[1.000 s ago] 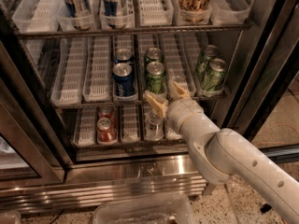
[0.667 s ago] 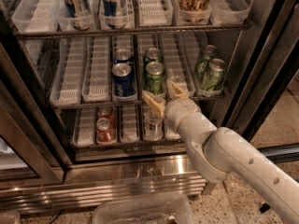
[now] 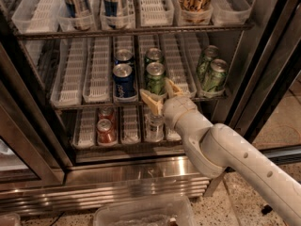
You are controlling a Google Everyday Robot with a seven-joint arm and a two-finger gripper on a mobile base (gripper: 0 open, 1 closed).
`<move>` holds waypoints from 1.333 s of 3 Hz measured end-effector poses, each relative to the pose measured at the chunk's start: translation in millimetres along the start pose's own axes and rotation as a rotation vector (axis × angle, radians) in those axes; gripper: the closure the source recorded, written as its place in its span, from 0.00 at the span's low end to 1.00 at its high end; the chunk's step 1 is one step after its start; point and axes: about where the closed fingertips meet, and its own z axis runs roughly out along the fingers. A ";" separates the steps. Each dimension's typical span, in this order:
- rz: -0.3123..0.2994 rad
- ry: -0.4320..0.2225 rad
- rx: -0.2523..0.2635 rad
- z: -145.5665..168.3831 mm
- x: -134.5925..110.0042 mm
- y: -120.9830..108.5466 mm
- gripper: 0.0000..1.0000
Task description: Pick green can from middle shelf of fridge
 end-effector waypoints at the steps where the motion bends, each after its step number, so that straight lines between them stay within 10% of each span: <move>1: 0.000 -0.011 -0.009 11.6 -2.5 -1.5 0.35; 3: 0.013 -0.017 -0.026 33.9 -6.2 -4.3 0.34; 4: 0.013 -0.017 -0.026 34.0 -6.2 -4.3 0.53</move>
Offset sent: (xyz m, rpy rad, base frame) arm 0.0355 0.0136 0.0064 0.0127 -0.0137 0.0259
